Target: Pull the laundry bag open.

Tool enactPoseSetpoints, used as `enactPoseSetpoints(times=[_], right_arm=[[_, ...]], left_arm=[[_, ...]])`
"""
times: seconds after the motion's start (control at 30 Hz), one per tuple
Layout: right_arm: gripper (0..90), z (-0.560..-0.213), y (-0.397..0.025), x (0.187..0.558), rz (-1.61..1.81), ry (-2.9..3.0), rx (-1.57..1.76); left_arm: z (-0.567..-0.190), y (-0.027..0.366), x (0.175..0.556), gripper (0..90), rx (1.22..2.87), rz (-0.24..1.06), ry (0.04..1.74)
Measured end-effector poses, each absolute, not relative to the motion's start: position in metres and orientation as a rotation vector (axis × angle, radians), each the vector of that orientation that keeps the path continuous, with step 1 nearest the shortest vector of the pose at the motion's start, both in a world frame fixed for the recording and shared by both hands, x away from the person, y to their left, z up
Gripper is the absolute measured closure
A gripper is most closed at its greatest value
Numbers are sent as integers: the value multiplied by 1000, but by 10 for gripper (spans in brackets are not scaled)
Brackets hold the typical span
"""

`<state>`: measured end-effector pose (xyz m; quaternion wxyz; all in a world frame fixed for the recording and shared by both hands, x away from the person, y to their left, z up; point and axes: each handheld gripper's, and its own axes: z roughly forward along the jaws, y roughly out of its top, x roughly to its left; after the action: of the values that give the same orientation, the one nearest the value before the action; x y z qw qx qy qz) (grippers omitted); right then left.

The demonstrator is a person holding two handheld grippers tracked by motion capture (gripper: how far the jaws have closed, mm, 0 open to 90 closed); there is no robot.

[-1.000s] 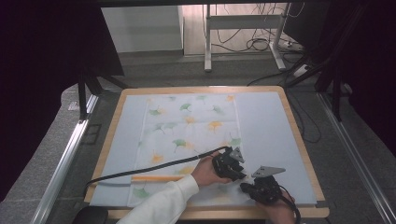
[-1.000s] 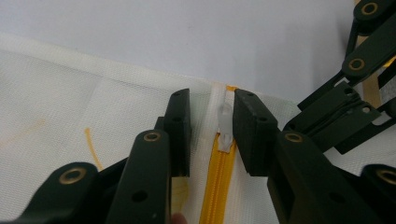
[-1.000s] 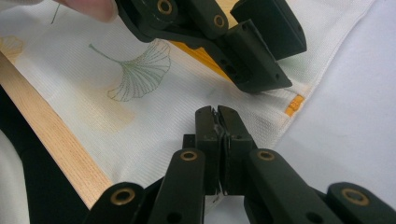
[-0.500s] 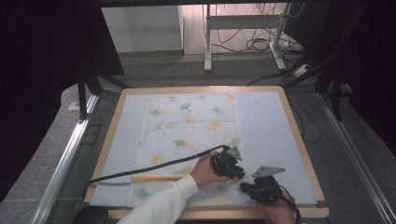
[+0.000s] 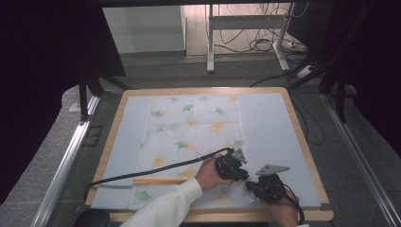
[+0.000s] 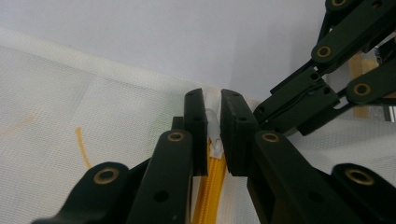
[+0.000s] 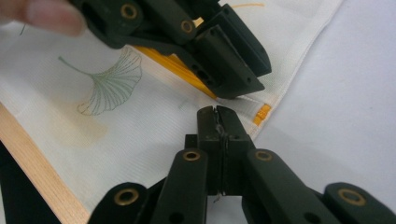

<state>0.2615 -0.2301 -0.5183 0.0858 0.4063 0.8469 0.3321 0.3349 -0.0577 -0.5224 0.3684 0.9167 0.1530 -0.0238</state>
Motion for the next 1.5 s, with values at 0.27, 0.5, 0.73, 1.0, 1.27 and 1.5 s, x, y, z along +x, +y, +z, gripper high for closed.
enactPoseSetpoints(times=[0.27, 0.5, 0.73, 1.0, 1.27, 1.5], right_arm=[[893, -519, -231, 263, 991, 2518, 1264], [894, -520, -234, 265, 1018, 2515, 1291], [894, -521, -236, 265, 1039, 2511, 1301], [895, -522, -237, 266, 1049, 2508, 1311], [895, -522, -238, 266, 1061, 2513, 1310], [896, -522, -239, 267, 1068, 2515, 1318]], left_arm=[[-521, -58, 333, 846, 2368, -42, 386], [-521, -53, 332, 849, 2372, -52, 378], [-521, -48, 331, 856, 2384, -56, 370], [-522, -45, 329, 896, 2396, -54, 356], [-522, -40, 329, 900, 2388, -69, 356], [-522, -38, 329, 900, 2392, -78, 348]])
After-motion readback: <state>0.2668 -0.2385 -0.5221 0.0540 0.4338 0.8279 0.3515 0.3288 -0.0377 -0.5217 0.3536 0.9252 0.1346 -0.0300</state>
